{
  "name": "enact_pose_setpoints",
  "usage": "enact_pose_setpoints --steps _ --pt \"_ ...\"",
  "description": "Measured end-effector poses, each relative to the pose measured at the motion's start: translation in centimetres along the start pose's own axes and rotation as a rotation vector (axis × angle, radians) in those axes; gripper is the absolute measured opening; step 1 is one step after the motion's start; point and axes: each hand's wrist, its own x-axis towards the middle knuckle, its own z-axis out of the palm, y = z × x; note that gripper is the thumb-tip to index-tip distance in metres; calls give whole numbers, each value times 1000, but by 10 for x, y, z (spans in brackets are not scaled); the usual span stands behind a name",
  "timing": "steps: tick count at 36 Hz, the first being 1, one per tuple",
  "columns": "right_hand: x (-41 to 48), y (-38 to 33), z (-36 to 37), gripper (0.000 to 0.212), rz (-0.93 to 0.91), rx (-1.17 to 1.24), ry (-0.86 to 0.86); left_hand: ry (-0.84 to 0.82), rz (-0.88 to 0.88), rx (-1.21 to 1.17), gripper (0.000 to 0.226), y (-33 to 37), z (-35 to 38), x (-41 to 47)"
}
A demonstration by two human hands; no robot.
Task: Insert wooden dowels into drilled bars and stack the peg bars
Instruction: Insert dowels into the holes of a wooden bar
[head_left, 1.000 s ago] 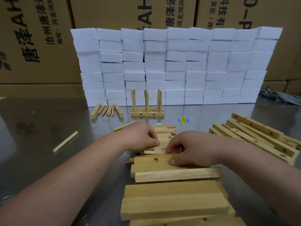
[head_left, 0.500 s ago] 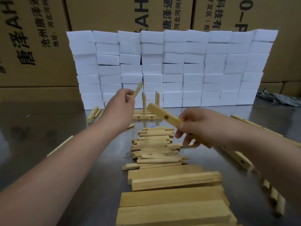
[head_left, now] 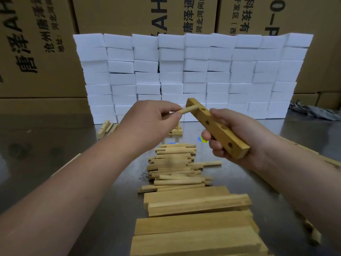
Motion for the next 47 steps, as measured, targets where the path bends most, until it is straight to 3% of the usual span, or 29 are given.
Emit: enact_pose_setpoints --steps 10,16,20,28,38,42,47 --pt "0 4 0 29 -88 -60 -67 24 -49 79 14 -1 -2 1" --pt "-3 4 2 37 -138 -206 -31 -19 95 302 19 2 -4 0" --pt "-8 4 7 25 -200 -379 65 -40 194 475 25 3 -5 0" --pt "-13 2 8 23 -262 -540 77 -35 167 394 26 7 -5 -2" --pt "-15 6 10 32 -274 -568 107 -149 -167 10 31 7 -3 0" --pt "-15 4 13 30 -277 -505 132 -142 -138 79 31 9 -5 3" --pt "-15 2 14 32 -277 -497 181 -138 -53 338 25 10 -6 3"
